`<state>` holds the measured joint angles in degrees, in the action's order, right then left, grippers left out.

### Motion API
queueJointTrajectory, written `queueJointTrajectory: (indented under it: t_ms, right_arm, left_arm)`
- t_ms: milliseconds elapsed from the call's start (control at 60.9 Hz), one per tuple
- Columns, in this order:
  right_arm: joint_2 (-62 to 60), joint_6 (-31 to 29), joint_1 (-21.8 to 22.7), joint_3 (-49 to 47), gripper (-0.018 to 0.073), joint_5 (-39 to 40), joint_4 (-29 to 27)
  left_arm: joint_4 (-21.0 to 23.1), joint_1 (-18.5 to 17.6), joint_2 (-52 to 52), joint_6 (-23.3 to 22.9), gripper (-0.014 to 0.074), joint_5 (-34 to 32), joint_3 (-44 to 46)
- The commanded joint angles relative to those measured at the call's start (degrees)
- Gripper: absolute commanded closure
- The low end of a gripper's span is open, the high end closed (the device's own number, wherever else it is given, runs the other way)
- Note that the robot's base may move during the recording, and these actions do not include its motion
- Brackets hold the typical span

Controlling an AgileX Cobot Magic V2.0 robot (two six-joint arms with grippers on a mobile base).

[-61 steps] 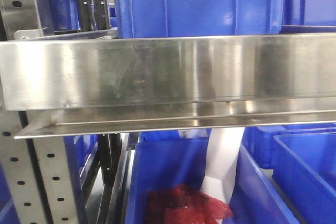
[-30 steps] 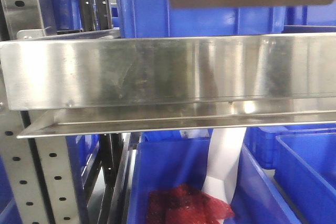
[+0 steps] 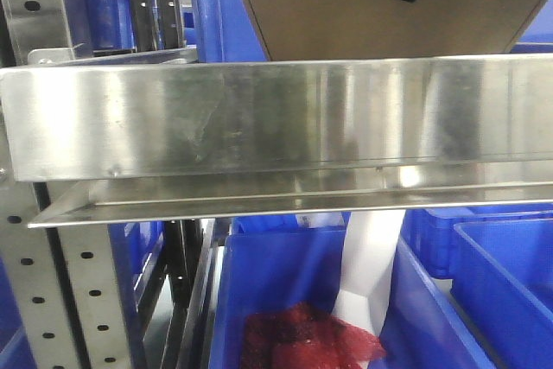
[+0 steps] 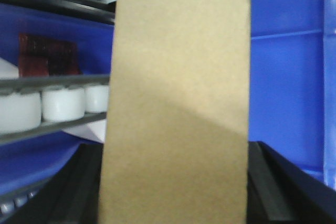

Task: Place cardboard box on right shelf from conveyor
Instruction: 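Raise the held box over the upper shelf roller lane with the right gripper, then lower the box flat onto the shelf and open the right gripper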

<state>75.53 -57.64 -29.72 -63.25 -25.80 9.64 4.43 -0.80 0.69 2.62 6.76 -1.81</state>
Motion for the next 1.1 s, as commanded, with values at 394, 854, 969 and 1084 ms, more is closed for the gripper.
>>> queueJointTrajectory:
  t_ms: [394, 854, 969, 1084]
  right_arm:
    - [-2.26, 3.76, 0.67, -1.97, -0.0036, 6.17, -2.40]
    - [-11.99, 47.15, 0.60, -0.15, 0.0046, 6.65, -4.87]
    - [-15.55, 63.55, 0.60, 3.73, 0.0187, 8.59, -1.00]
    - [-19.49, 72.84, 0.80, 8.06, 0.0374, 11.33, 1.78]
  left_arm:
    - [0.34, -0.01, 0.83, 0.01, 0.0713, -4.87, -0.47]
    - [0.34, -0.01, 0.83, 0.01, 0.0713, -4.87, -0.47]
    - [0.34, -0.01, 0.83, 0.01, 0.0713, -4.87, -0.47]
    - [0.34, -0.01, 0.83, 0.01, 0.0713, -4.87, -0.47]
